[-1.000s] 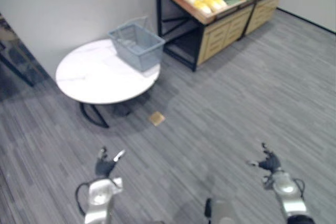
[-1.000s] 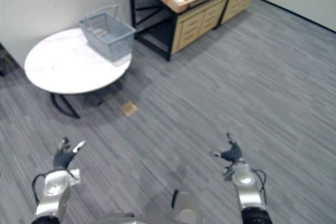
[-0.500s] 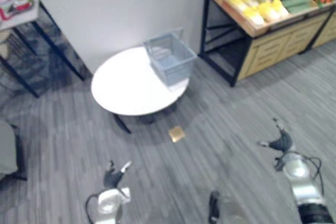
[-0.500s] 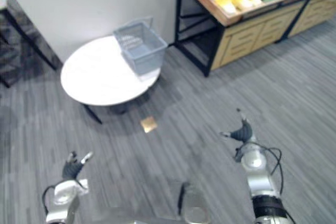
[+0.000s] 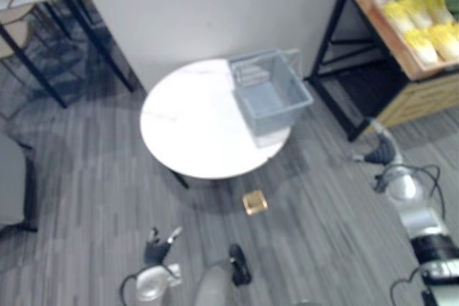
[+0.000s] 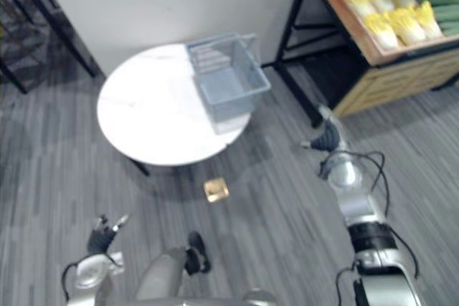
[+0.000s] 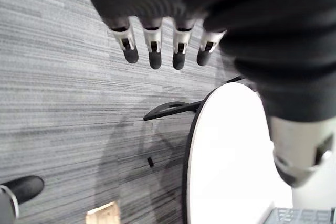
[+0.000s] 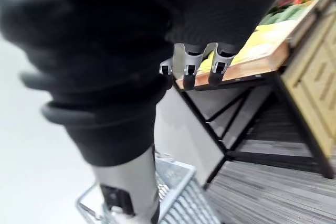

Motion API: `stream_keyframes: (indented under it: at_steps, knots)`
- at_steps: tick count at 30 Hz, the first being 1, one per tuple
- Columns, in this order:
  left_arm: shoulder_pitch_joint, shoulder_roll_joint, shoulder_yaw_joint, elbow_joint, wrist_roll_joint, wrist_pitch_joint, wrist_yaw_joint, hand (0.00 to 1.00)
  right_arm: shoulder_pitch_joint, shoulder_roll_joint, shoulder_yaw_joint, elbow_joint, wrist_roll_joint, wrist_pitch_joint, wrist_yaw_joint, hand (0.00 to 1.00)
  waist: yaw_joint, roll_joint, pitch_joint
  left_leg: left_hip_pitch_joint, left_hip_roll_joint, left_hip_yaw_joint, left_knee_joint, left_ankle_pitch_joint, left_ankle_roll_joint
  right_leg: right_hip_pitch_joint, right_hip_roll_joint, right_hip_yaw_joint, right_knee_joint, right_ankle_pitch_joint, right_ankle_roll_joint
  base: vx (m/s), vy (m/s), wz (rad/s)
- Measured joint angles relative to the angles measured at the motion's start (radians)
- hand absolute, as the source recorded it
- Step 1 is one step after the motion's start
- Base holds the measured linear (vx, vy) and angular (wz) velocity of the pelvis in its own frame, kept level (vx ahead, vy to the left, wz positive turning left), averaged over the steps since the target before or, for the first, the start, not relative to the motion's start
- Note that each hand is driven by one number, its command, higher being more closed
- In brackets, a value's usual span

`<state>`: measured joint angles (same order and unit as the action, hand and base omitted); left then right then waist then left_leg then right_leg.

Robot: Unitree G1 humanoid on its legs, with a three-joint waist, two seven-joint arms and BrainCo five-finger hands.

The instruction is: Pick vegetable in the basket

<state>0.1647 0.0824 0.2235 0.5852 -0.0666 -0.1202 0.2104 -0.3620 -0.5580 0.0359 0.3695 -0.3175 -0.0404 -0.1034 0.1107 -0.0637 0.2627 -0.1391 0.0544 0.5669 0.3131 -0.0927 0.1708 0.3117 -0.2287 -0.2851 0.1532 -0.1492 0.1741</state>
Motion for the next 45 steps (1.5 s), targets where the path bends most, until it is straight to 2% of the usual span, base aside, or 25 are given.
stream_keyframes:
  at_steps: [1, 2, 3, 4, 5, 6, 7, 8, 9, 10, 11, 13, 15, 16, 17, 18, 19, 20, 21, 24, 29, 31, 35, 40, 45]
  knots:
    - [0.008, 0.0, -0.001, -0.001, -0.001, -0.001, 0.0, 0.0, -0.006, 0.0, 0.016, 0.0, -0.001, -0.006, -0.002, 0.0, 0.006, 0.004, -0.002, 0.022, 0.002, -0.004, -0.008, -0.019, -0.017, -0.019, -0.003, 0.007, 0.07, 0.001, -0.001, 0.44, 0.139, 0.19]
    - [0.026, 0.014, -0.001, -0.001, -0.003, -0.001, 0.0, 0.0, -0.013, 0.007, 0.043, -0.001, -0.022, -0.019, -0.005, 0.0, 0.008, 0.0, -0.012, 0.067, -0.002, -0.031, -0.053, -0.07, -0.069, -0.104, -0.018, 0.025, 0.315, 0.005, 0.006, 0.42, 0.087, 0.51]
    - [0.031, 0.032, -0.001, 0.0, -0.005, 0.002, 0.001, 0.0, -0.013, 0.013, 0.062, 0.001, -0.033, -0.021, -0.005, 0.0, 0.002, -0.028, -0.012, 0.081, -0.019, -0.056, -0.065, -0.074, -0.068, -0.176, -0.048, 0.053, 0.479, 0.038, 0.043, 0.34, 0.063, 0.61]
    - [0.031, 0.043, -0.004, 0.002, -0.006, 0.005, 0.001, 0.0, -0.013, 0.018, 0.066, 0.003, -0.037, -0.021, -0.004, 0.0, 0.003, -0.043, -0.011, 0.093, -0.03, -0.07, -0.075, -0.076, -0.068, -0.222, -0.062, 0.075, 0.578, 0.065, 0.054, 0.32, -0.055, 0.72]
    - [0.027, 0.05, -0.006, 0.012, -0.006, 0.017, 0.001, 0.0, -0.016, 0.026, 0.072, 0.009, -0.037, -0.021, -0.004, 0.0, 0.002, -0.05, -0.011, 0.116, -0.038, -0.106, -0.092, -0.08, -0.068, -0.306, -0.073, 0.104, 0.758, 0.048, 0.026, 0.31, -0.063, 0.72]
    - [0.027, 0.049, -0.017, 0.017, -0.006, 0.022, 0.002, 0.0, -0.029, 0.026, 0.092, 0.025, -0.037, -0.019, -0.005, 0.0, 0.0, -0.038, -0.004, 0.164, -0.037, -0.135, -0.12, -0.078, -0.071, -0.368, -0.072, 0.105, 0.866, 0.017, -0.027, 0.37, -0.077, 0.72]
    - [0.027, 0.049, -0.025, 0.017, -0.006, 0.022, 0.002, 0.0, -0.034, 0.026, 0.099, 0.034, -0.037, -0.019, -0.005, 0.0, -0.001, -0.03, -0.001, 0.187, -0.034, -0.148, -0.135, -0.076, -0.074, -0.392, -0.071, 0.097, 0.889, 0.0, -0.054, 0.3, -0.076, 0.71]
    - [0.027, 0.05, -0.035, 0.017, -0.006, 0.021, 0.003, 0.0, -0.038, 0.026, 0.1, 0.04, -0.037, -0.019, -0.006, 0.0, -0.004, -0.016, -0.001, 0.22, -0.026, -0.182, -0.16, -0.073, -0.08, -0.439, -0.07, 0.075, 0.888, -0.029, -0.101, 0.23, -0.081, 0.64]
    - [0.025, 0.053, -0.04, 0.017, -0.006, 0.021, 0.004, 0.0, -0.042, 0.025, 0.1, 0.04, -0.037, -0.018, -0.011, 0.0, -0.009, -0.013, 0.0, 0.233, -0.022, -0.206, -0.174, -0.069, -0.087, -0.464, -0.069, 0.064, 0.859, -0.041, -0.121, 0.27, -0.139, 0.97]
    - [0.017, 0.062, -0.046, 0.018, -0.006, 0.021, 0.004, 0.0, -0.054, 0.024, 0.099, 0.04, -0.036, -0.019, -0.017, 0.0, -0.029, -0.009, 0.0, 0.239, -0.011, -0.252, -0.191, -0.061, -0.102, -0.513, -0.06, 0.057, 0.756, -0.056, -0.144, 0.21, -0.148, 0.93]
    - [0.011, 0.07, -0.053, 0.02, -0.006, 0.021, 0.004, 0.0, -0.065, 0.021, 0.096, 0.04, -0.036, -0.018, -0.019, 0.0, -0.033, -0.003, 0.004, 0.24, 0.003, -0.279, -0.198, -0.057, -0.117, -0.539, -0.039, 0.065, 0.639, -0.057, -0.146, 0.26, -0.233, 1.07]
    - [-0.019, 0.088, -0.062, 0.028, -0.006, 0.02, -0.001, 0.0, -0.08, 0.007, 0.091, 0.043, -0.032, -0.018, -0.018, 0.0, -0.043, 0.002, 0.008, 0.241, 0.038, -0.35, -0.203, -0.063, -0.172, -0.565, 0.025, 0.159, 0.267, -0.026, -0.111, 0.29, -0.343, 0.97]
    - [-0.038, 0.096, -0.066, 0.05, -0.006, 0.02, -0.003, 0.0, -0.083, -0.018, 0.09, 0.044, -0.029, -0.017, -0.018, 0.0, -0.048, -0.003, 0.006, 0.24, 0.049, -0.394, -0.181, -0.083, -0.21, -0.563, 0.042, 0.249, 0.124, -0.003, -0.092, 0.29, -0.393, 0.81]
    - [-0.04, 0.107, -0.071, 0.054, -0.006, 0.02, -0.006, 0.0, -0.09, -0.029, 0.089, 0.046, -0.028, -0.015, -0.018, 0.0, -0.051, -0.016, 0.004, 0.233, 0.046, -0.417, -0.149, -0.108, -0.249, -0.553, 0.041, 0.3, 0.065, 0.039, -0.083, 0.29, -0.463, 0.9]
    - [-0.044, 0.102, -0.078, 0.069, -0.004, 0.021, -0.018, 0.0, -0.114, -0.049, 0.086, 0.065, -0.028, -0.014, -0.019, 0.0, -0.056, 0.012, 0.014, 0.231, 0.07, -0.438, -0.116, -0.138, -0.292, -0.542, 0.062, 0.297, 0.117, 0.146, -0.051, 0.28, -0.471, 0.78]
    - [-0.04, 0.097, -0.091, 0.067, -0.001, 0.019, -0.021, 0.0, -0.125, -0.056, 0.087, 0.08, -0.028, -0.013, -0.018, 0.0, -0.057, 0.023, 0.016, 0.229, 0.094, -0.432, -0.112, -0.138, -0.294, -0.542, 0.08, 0.282, 0.126, 0.135, -0.062, 0.3, -0.483, 0.62]
    - [-0.04, 0.089, -0.103, 0.068, 0.0, 0.014, -0.022, 0.0, -0.151, -0.067, 0.087, 0.096, -0.028, -0.004, -0.018, 0.0, -0.058, 0.068, 0.017, 0.227, 0.137, -0.425, -0.115, -0.13, -0.304, -0.538, 0.101, 0.235, 0.141, 0.121, -0.083, 0.24, -0.346, 0.43]
    - [-0.043, 0.084, -0.102, 0.069, 0.0, 0.014, -0.022, 0.0, -0.168, -0.072, 0.086, 0.104, -0.028, 0.003, -0.019, 0.0, -0.069, 0.079, 0.022, 0.221, 0.154, -0.423, -0.128, -0.11, -0.315, -0.536, 0.11, 0.204, 0.149, 0.111, -0.097, 0.29, -0.401, 0.67]
    - [-0.047, 0.078, -0.102, 0.069, 0.0, 0.012, -0.021, 0.0, -0.185, -0.074, 0.085, 0.112, -0.028, 0.012, -0.019, 0.0, -0.08, 0.103, 0.015, 0.214, 0.167, -0.416, -0.157, -0.072, -0.32, -0.535, 0.112, 0.169, 0.151, 0.103, -0.111, 0.17, -0.254, 0.71]
    - [-0.053, 0.065, -0.103, 0.087, 0.0, 0.009, -0.021, 0.0, -0.201, -0.073, 0.083, 0.112, -0.028, 0.014, -0.019, 0.0, -0.082, 0.106, 0.017, 0.179, 0.182, -0.418, -0.19, -0.007, -0.331, -0.534, 0.107, 0.092, 0.152, 0.088, -0.133, 0.09, -0.173, 0.73]
    - [-0.05, 0.046, -0.115, 0.099, 0.0, 0.013, -0.02, 0.0, -0.271, -0.069, 0.096, 0.137, -0.036, 0.009, -0.02, 0.0, -0.078, 0.131, 0.032, 0.142, 0.169, -0.417, -0.22, 0.012, -0.331, -0.536, 0.079, 0.03, 0.153, 0.079, -0.123, -0.03, -0.031, 0.53]
    - [-0.043, 0.047, -0.117, 0.099, 0.0, 0.013, -0.019, 0.0, -0.294, -0.056, 0.12, 0.175, -0.039, 0.007, -0.02, 0.0, -0.073, 0.13, 0.034, 0.139, 0.159, -0.415, -0.227, 0.014, -0.332, -0.537, 0.067, 0.027, 0.15, 0.081, -0.119, -0.09, 0.06, 0.21]
    - [-0.024, 0.047, -0.12, 0.108, 0.0, 0.013, -0.017, 0.0, -0.356, -0.051, 0.17, 0.247, -0.073, 0.006, -0.021, 0.0, -0.068, 0.138, 0.041, 0.1, 0.134, -0.411, -0.247, 0.021, -0.314, -0.559, 0.053, 0.049, 0.11, 0.106, -0.086, -0.07, 0.063, 0.02]
    - [-0.026, 0.047, -0.133, 0.114, 0.0, 0.007, -0.013, 0.0, -0.417, -0.055, 0.169, 0.321, -0.075, 0.007, -0.031, 0.0, -0.076, 0.157, 0.075, 0.09, 0.123, -0.41, -0.286, 0.06, -0.326, -0.574, 0.052, 0.048, 0.076, 0.138, -0.094, 0.02, 0.03, 0.03]
    - [-0.054, 0.046, -0.173, 0.099, 0.0, -0.003, -0.012, 0.0, -0.551, -0.104, 0.17, 0.435, -0.076, 0.008, -0.047, 0.0, -0.08, 0.195, 0.119, 0.053, 0.111, -0.413, -0.304, 0.093, -0.329, -0.614, 0.037, 0.033, 0.081, 0.144, -0.097, 0.04, 0.002, 0.12]
